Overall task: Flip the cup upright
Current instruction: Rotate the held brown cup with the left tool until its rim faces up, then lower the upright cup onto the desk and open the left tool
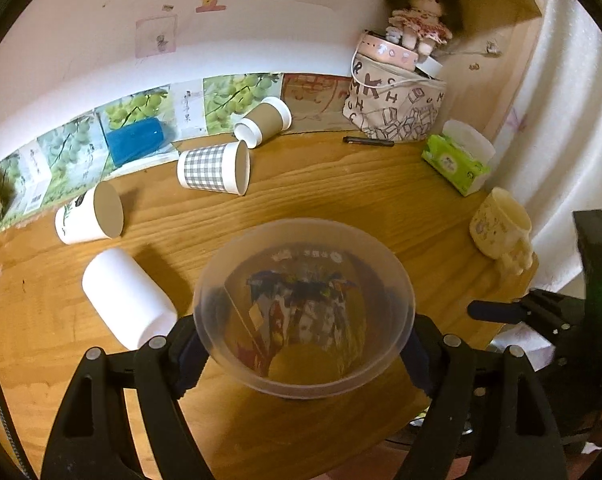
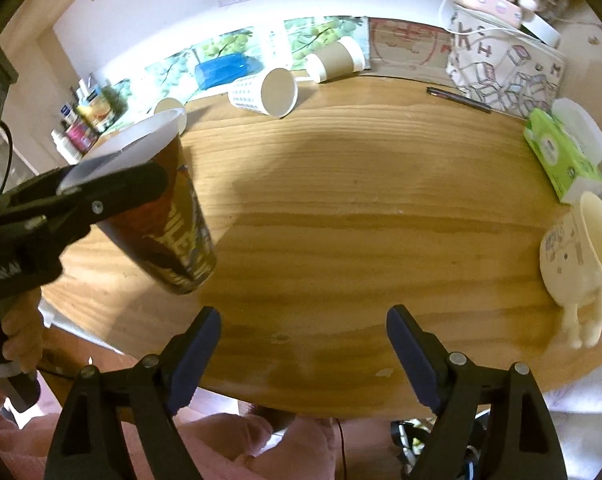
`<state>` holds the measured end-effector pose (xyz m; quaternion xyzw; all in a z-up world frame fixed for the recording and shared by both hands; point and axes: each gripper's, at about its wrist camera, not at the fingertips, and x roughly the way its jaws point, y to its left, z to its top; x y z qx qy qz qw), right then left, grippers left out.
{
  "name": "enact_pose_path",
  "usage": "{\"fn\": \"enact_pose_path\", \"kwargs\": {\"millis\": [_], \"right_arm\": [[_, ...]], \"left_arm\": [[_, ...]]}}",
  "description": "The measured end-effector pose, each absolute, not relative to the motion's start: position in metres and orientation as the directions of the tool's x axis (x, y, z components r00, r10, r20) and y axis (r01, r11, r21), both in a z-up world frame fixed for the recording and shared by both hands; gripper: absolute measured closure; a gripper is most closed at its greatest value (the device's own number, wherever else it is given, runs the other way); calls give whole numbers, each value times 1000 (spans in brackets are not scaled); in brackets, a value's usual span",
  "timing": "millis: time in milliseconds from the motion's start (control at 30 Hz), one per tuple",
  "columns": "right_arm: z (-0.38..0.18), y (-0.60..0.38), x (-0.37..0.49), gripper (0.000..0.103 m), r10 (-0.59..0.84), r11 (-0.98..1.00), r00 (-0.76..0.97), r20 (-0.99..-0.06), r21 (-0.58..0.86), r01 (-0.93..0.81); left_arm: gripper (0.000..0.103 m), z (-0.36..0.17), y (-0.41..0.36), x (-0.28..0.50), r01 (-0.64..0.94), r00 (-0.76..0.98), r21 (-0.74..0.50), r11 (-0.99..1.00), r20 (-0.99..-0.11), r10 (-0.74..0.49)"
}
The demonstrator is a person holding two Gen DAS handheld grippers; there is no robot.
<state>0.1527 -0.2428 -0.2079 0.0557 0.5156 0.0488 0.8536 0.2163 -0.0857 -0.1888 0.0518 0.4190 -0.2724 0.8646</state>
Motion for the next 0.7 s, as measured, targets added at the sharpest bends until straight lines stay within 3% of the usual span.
{"fn": "enact_pose_path", "kwargs": {"millis": [700], "right_arm": [[-210, -260, 131, 18, 87, 991, 463, -882, 124, 49]], "left_arm": [[20, -221, -89, 212, 507, 544, -51, 860, -755, -366]]}}
